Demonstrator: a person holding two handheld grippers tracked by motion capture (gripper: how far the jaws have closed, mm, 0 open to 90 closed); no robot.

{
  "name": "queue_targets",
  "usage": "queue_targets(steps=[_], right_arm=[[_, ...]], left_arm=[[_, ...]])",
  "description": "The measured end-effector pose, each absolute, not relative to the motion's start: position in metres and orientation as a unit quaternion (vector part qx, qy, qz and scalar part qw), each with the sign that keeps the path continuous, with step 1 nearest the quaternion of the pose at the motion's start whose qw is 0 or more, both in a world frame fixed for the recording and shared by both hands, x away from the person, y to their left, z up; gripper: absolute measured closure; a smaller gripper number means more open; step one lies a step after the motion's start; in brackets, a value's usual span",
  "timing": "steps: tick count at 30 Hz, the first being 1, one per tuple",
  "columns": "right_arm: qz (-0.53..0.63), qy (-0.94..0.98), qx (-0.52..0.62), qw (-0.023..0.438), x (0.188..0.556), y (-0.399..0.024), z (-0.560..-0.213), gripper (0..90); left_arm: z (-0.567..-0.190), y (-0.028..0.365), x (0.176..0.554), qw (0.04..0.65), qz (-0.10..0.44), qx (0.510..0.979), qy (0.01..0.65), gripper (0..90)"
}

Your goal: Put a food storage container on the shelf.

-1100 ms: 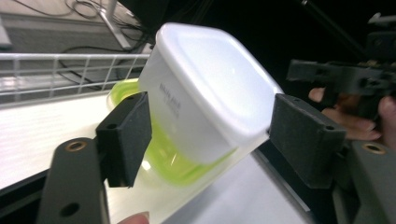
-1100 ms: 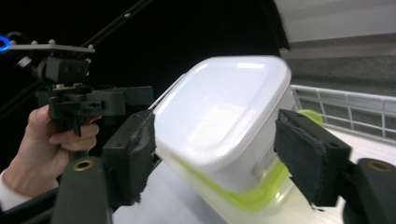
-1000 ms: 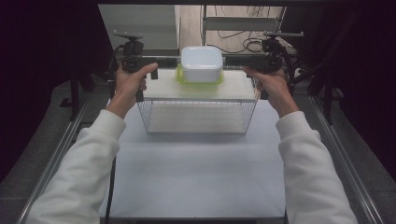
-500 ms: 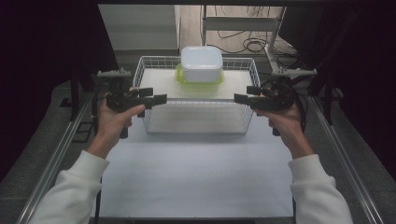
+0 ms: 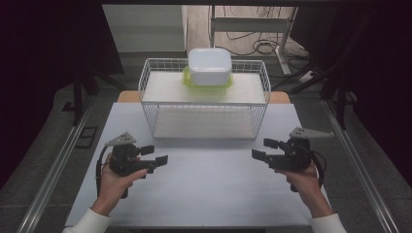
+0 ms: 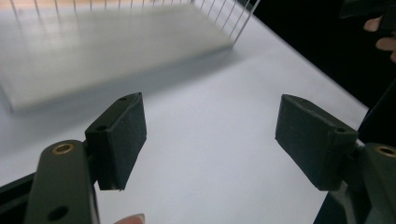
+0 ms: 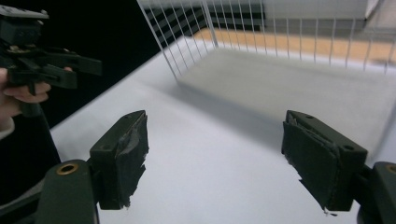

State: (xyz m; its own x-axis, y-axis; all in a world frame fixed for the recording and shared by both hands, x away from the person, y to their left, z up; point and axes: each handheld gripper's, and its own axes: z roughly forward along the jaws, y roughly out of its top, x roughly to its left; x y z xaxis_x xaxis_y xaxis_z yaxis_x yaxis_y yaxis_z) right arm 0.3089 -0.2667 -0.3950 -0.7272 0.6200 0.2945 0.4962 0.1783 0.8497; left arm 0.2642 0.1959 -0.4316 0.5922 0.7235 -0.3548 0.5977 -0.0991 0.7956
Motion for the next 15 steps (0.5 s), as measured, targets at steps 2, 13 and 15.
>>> queue_targets(steps=[2,13,15], right_arm=[[0.521,0.768,0.368,0.058,0.307,-0.269,-0.402,23.1],[0.488,0.785,0.378,0.052,0.303,-0.268,-0.434,21.1],[0.491,0.786,0.372,0.057,0.303,-0.270,-0.436,19.9]], left_arm=[[-0.444,0.198,0.259,0.489,0.060,0.743,0.453,23.9],[-0.461,0.200,0.257,0.459,0.071,0.756,0.462,22.8],[-0.464,0.201,0.258,0.455,0.076,0.755,0.467,22.3]])
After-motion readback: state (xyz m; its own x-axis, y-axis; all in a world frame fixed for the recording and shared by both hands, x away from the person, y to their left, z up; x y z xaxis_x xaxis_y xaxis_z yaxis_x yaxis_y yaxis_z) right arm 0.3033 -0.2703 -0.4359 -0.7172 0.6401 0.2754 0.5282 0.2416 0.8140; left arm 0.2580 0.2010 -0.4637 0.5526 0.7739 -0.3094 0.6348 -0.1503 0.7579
